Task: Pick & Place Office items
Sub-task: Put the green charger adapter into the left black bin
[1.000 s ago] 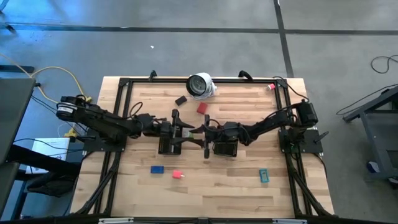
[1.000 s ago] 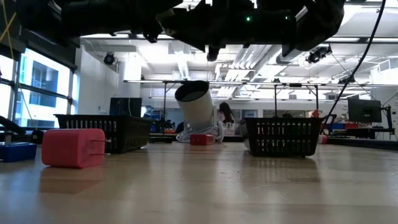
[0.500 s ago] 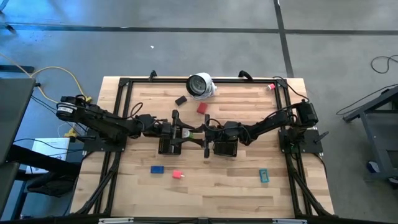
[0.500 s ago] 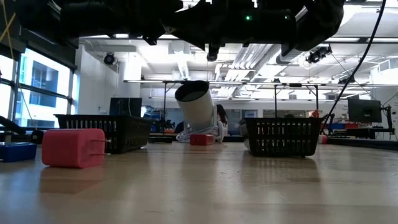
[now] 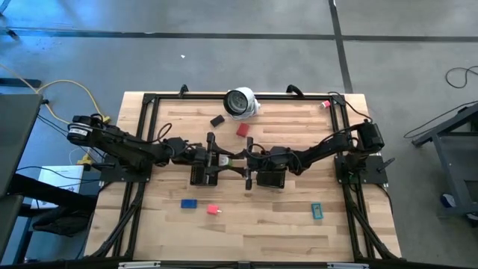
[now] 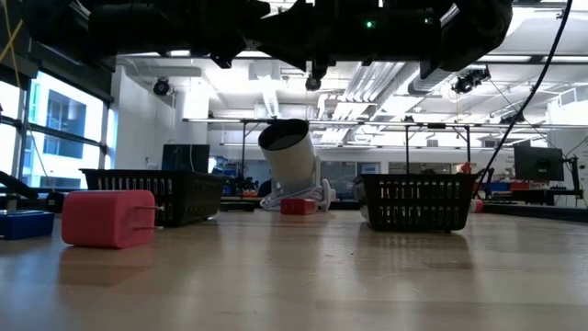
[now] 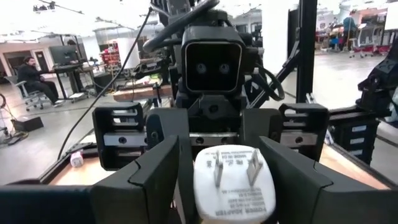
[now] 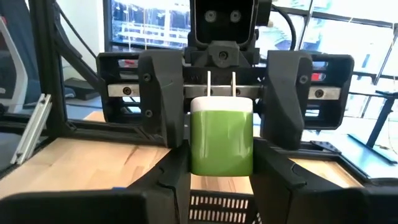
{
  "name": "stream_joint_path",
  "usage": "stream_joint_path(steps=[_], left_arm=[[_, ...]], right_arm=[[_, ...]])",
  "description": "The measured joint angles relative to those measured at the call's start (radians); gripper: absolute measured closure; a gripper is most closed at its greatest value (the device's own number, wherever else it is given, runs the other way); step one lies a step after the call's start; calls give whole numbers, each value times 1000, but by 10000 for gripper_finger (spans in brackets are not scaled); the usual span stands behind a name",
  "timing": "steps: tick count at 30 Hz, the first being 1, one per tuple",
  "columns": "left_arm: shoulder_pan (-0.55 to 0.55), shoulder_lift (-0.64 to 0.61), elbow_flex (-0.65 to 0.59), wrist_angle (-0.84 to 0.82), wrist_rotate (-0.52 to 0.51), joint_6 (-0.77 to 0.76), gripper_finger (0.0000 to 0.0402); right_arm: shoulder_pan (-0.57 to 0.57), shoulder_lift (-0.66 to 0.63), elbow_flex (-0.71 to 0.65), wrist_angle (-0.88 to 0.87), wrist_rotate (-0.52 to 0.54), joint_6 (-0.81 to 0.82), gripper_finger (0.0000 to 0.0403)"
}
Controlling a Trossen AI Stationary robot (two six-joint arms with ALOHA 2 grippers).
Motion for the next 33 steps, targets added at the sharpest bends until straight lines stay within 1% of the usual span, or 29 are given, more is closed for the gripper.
stream_joint_path(steps=[3, 21, 24, 30, 33], left_arm=[[0, -3, -1, -18, 0, 0, 195], [-1, -11, 0, -27, 4, -5, 198], [-1, -11, 0, -28, 4, -8, 213], [-1, -24, 0, -40, 5, -1, 274], [-1, -35, 0, -53, 6, -2, 274]], right_arm=[[1, 0, -8, 2, 14, 1, 286], [0, -18, -9, -6, -4, -3, 286], [0, -18, -9, -6, -4, -4, 286], [0, -18, -9, -8, -3, 1, 286], [-1, -18, -8, -6, -3, 0, 286]])
